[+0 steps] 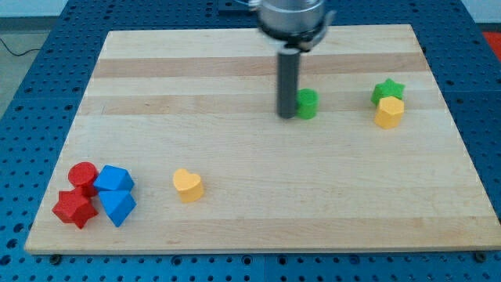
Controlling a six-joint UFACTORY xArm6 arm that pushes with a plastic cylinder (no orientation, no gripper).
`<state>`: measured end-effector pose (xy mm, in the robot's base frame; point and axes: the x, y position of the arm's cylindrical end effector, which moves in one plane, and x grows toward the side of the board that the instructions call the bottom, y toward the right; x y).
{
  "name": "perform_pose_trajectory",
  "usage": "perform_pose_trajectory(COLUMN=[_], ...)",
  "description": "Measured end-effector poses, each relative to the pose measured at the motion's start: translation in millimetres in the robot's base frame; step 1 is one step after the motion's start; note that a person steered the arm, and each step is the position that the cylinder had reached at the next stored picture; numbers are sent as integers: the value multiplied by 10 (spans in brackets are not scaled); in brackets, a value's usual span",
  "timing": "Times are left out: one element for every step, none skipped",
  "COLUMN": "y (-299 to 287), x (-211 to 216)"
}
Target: Push the green circle to the bottom left side of the green star
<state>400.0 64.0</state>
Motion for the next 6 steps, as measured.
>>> perform_pose_trajectory(y=[167,-233,-456,-265,137,491], x=[-10,-17,-264,-321,-253,-195])
